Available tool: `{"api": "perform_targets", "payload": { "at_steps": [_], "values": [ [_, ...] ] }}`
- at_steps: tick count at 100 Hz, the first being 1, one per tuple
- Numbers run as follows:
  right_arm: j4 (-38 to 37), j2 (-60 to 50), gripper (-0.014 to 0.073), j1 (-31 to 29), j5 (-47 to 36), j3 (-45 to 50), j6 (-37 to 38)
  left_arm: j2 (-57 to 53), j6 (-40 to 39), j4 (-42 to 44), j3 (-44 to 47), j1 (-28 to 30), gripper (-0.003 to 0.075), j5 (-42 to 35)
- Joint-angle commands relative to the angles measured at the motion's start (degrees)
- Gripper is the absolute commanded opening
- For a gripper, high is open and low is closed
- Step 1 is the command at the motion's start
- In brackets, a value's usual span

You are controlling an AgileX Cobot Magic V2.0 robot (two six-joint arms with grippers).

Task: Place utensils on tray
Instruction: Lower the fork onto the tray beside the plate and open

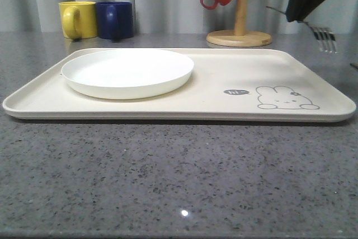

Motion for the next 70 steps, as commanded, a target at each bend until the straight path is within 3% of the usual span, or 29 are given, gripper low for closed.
{"api": "perform_targets", "payload": {
  "at_steps": [1, 37, 70],
  "values": [
    [-4.7, -0.3, 0.0055, 2.5, -3.9, -2.3, 6.1, 0.3, 0.1, -0.5, -1.6, 0.2, -0.0018, -4.4],
    [-5.1, 10.0, 0.0055, 7.7, -4.2, -10.2, 8.7, 0.3, 0.1, -0.5, -1.6, 0.2, -0.0018, -4.4],
    [-5.1, 13.9, 0.0055, 8.1, -4.2, -10.6, 10.7, 0.3, 0.1, -0.5, -1.6, 0.2, -0.0018, -4.4]
  ]
}}
